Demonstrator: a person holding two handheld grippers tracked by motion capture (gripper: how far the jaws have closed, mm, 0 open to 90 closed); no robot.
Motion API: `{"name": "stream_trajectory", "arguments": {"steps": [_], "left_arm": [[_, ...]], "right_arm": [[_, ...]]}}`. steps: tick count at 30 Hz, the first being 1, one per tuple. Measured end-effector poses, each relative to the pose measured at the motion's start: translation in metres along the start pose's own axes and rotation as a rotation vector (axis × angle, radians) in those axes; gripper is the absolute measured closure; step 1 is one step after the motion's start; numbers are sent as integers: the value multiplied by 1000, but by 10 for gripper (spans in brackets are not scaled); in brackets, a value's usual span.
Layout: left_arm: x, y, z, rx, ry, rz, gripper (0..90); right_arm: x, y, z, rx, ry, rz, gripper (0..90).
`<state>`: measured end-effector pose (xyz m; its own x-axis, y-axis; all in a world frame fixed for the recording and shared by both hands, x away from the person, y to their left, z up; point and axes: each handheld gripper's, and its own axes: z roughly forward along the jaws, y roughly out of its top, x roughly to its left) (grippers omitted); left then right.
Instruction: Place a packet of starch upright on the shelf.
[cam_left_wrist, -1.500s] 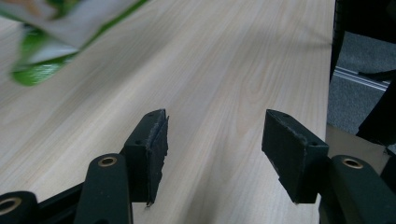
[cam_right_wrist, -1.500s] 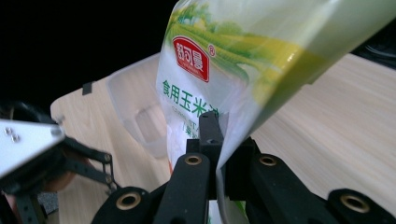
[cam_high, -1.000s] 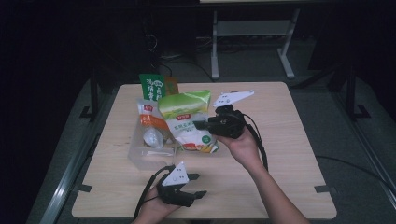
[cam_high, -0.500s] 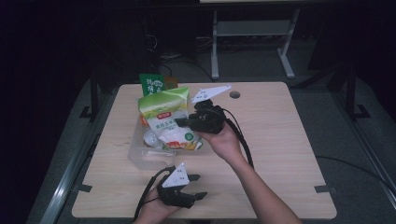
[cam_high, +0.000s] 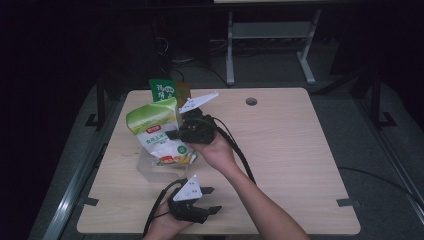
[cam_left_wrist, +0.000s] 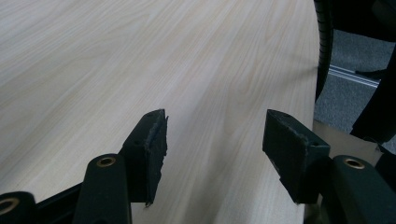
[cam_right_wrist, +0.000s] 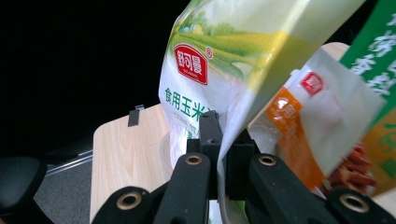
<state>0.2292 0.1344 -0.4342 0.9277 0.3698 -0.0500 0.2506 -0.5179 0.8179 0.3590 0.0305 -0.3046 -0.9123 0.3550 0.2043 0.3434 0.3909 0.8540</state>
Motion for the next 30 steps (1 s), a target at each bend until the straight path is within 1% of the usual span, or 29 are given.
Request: {"name": "stream_trajectory", "arguments": {"steps": [3,6,7,8,10,13,15,16,17,18,19,20,21,22,23,24,26,29,30], "left_arm": [[0,0,0,-2,2,-3,393],[-1,-1,0,-4,2,-15,392],[-1,-1,0,-4,2,-15,391],[-1,-1,0,-2,2,-13,391],[0,-1,1,2,3,-8,390],[1,-3,2,22,1,0,389],[0,-4,3,23,-1,-6,389],[0,-4,4,25,-1,-3,389],[0,-4,4,28,-1,0,389],[-1,-4,4,21,-2,-7,389],[0,-4,3,29,-2,3,389],[0,-4,3,27,-2,0,390],[1,-4,3,26,1,5,389],[1,-5,3,26,1,-1,389],[2,-5,2,29,5,7,390],[2,-5,3,29,-1,-3,389],[2,-6,3,29,-2,-4,389],[1,-6,3,34,-4,4,390],[0,-6,4,36,-2,6,390]], "right_arm": [[0,1,9,2,16,9,883],[-1,1,19,10,19,8,883],[-1,1,19,10,19,8,883],[-2,1,24,25,22,10,883],[-3,1,30,35,22,6,883],[-4,0,38,48,35,11,883],[-5,-1,43,55,44,16,883],[-5,-2,45,53,56,23,883],[-6,-3,48,55,58,24,883],[-6,-3,50,57,63,28,883],[-7,-4,53,57,67,29,883],[-7,-4,55,59,72,29,883],[-7,-5,58,64,74,34,883],[-7,-5,60,67,76,36,883],[-7,-7,62,71,79,39,883],[-8,-8,64,74,81,43,882],[-9,-10,68,83,91,47,882],[-9,-15,74,96,98,49,882],[-9,-17,76,101,100,43,882]]}}
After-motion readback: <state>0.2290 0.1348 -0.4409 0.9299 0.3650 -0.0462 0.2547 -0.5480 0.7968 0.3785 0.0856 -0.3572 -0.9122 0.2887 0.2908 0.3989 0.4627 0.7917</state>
